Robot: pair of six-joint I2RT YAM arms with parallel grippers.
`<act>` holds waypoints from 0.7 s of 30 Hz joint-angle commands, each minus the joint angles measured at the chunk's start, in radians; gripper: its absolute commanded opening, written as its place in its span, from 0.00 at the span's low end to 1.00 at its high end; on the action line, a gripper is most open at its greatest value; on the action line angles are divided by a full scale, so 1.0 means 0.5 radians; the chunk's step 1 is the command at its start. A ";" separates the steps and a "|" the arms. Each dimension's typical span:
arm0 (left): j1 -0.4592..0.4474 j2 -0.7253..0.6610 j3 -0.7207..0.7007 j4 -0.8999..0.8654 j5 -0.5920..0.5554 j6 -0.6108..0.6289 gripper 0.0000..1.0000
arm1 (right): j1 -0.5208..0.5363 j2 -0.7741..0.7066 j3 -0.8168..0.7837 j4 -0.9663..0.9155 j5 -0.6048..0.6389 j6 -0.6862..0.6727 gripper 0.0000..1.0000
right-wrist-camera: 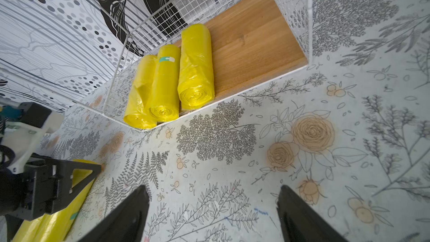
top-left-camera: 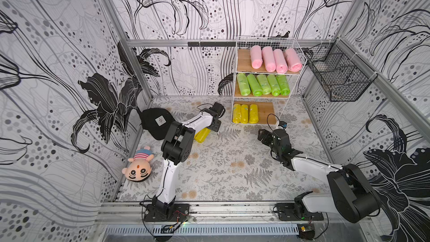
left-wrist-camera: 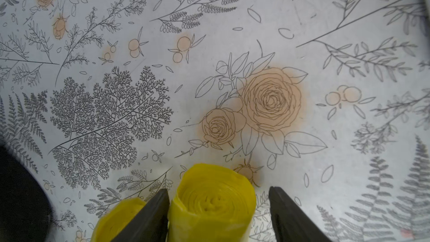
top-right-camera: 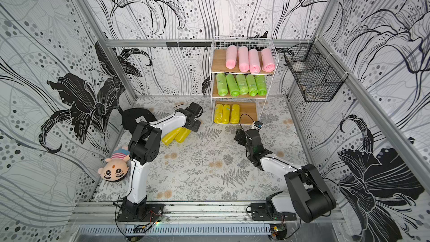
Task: Sort the rolls of trash bags by color and place them on the shelf
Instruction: Pick up the roll of trash bags from the center of the board.
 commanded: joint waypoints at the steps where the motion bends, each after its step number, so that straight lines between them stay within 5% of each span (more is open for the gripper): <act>1: 0.010 0.061 0.100 -0.117 -0.106 0.089 0.68 | 0.008 -0.046 -0.025 -0.046 -0.008 -0.022 0.89; 10: 0.010 0.139 0.180 -0.183 -0.157 0.102 0.62 | 0.008 -0.050 -0.004 -0.084 -0.016 -0.016 0.89; 21: 0.009 -0.269 -0.062 0.051 0.102 -0.143 0.28 | 0.009 -0.278 0.087 -0.394 -0.213 -0.129 0.89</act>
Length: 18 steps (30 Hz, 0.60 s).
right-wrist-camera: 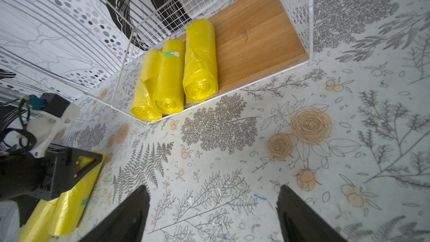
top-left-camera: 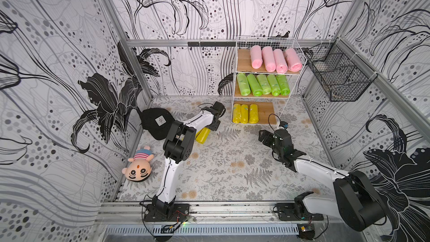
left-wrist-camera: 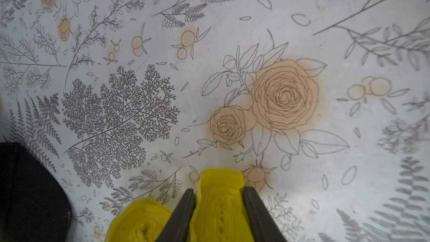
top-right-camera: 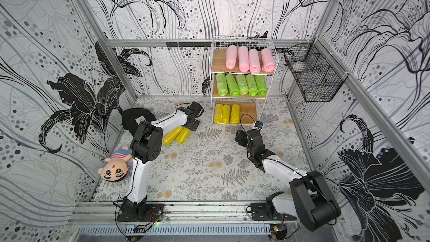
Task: Sort the rolls of trash bags by color and place them on the shelf
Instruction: Pick up the roll of trash bags from the center of the board.
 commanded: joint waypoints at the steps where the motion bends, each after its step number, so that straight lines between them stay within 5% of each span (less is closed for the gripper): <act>1: 0.010 -0.329 -0.158 0.208 0.158 -0.157 0.27 | 0.009 -0.108 0.104 -0.219 -0.161 -0.110 0.89; 10: 0.072 -1.134 -0.796 0.952 0.678 -0.769 0.22 | 0.062 -0.175 0.156 -0.083 -0.870 0.095 0.90; 18: 0.138 -1.597 -1.486 2.029 1.043 -1.828 0.24 | 0.444 -0.034 0.147 0.541 -0.925 0.470 0.94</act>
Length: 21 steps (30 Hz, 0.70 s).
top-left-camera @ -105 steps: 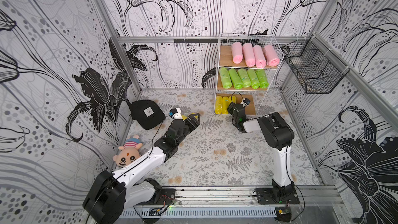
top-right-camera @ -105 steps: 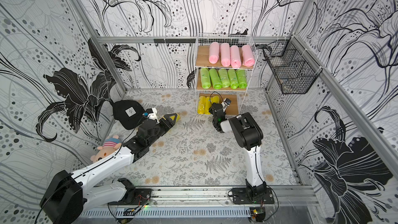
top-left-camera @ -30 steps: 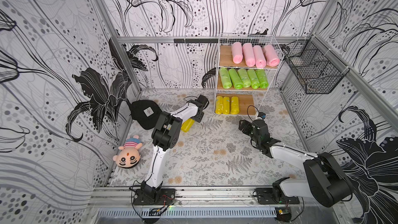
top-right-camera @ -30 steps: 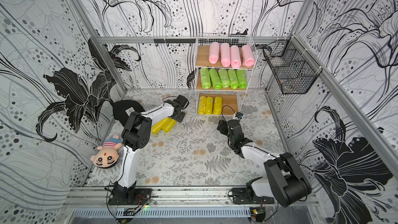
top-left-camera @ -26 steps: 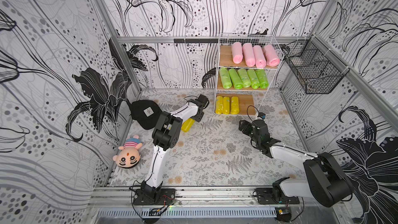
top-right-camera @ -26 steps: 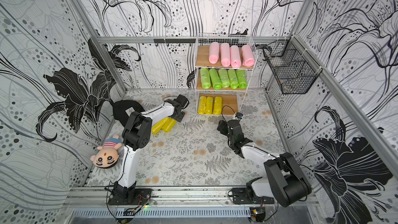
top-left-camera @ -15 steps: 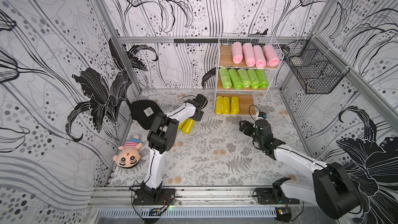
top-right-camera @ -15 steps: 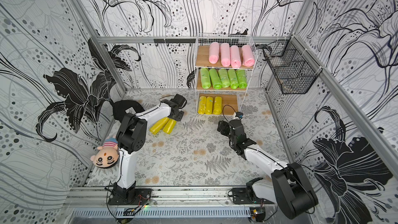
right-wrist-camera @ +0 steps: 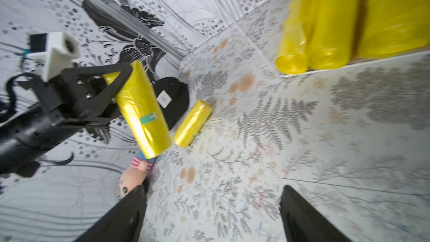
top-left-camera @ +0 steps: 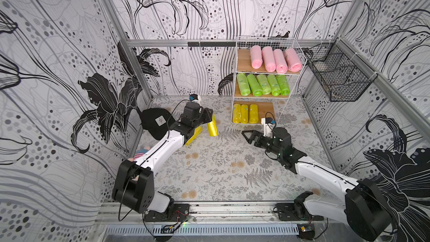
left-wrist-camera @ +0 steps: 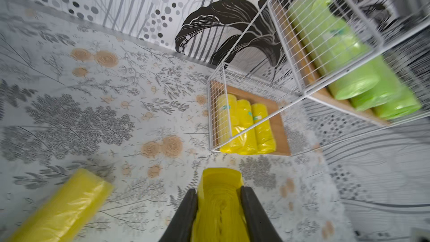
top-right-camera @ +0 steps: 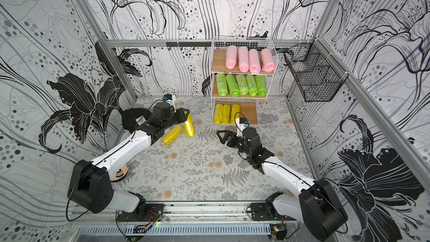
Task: Sort the rolls of trash bags by color and place them on the shelf
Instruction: Pick up the roll of trash bags from the center of the board.
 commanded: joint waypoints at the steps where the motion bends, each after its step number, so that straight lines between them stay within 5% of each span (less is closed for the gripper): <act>1: 0.002 -0.095 -0.189 0.704 0.186 -0.641 0.24 | 0.139 0.083 0.002 0.391 -0.057 0.203 0.94; 10: -0.003 -0.233 -0.649 1.459 -0.001 -1.459 0.23 | 0.327 0.285 -0.012 0.857 0.145 0.273 0.94; 21: -0.103 -0.222 -0.820 1.730 -0.117 -1.734 0.23 | 0.346 0.615 0.157 1.271 0.068 0.383 0.93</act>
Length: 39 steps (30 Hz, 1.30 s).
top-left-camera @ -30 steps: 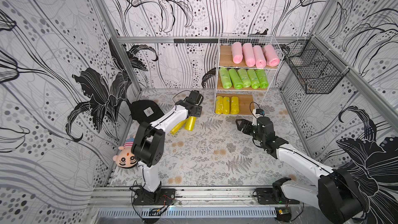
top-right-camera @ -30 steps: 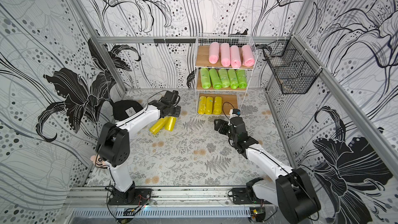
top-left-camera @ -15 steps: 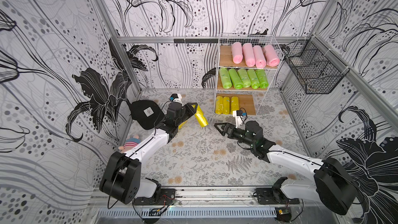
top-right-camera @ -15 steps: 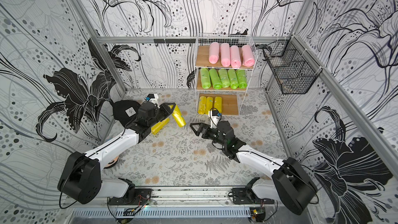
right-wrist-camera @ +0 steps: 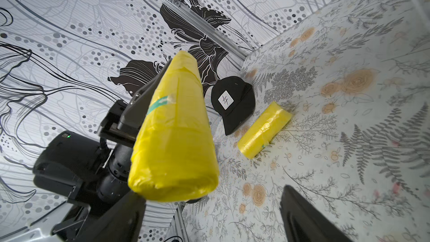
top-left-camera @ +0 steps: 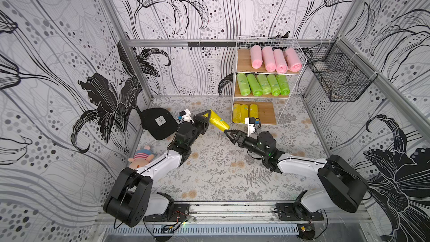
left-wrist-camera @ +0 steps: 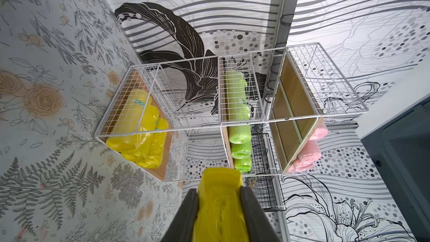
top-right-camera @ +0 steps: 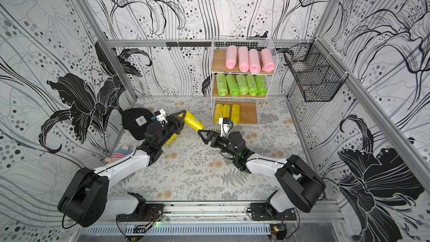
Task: Sort the rolls of trash bags by color and place them on the shelf
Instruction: Pick up the roll of trash bags from the center of the board.
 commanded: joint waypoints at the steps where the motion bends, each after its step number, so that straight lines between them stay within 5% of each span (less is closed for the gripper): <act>1: -0.022 -0.024 -0.034 0.305 -0.031 -0.146 0.23 | 0.011 0.064 0.090 0.284 -0.011 0.082 0.92; 9: -0.037 -0.032 -0.059 0.335 -0.040 -0.176 0.23 | 0.011 0.106 0.185 0.290 -0.001 0.097 0.86; 20: -0.055 -0.015 -0.063 0.370 -0.028 -0.169 0.25 | 0.011 0.177 0.207 0.375 0.030 0.223 0.45; 25: -0.055 0.002 -0.039 0.286 -0.026 -0.103 0.44 | 0.008 0.131 0.178 0.330 0.087 0.224 0.33; 31: -0.052 0.010 -0.045 0.139 -0.049 0.013 0.65 | -0.066 0.047 0.118 0.210 0.142 0.212 0.32; 39: 0.010 0.025 -0.018 -0.160 0.083 0.340 0.75 | -0.395 -0.323 -0.132 -0.313 0.245 -0.026 0.31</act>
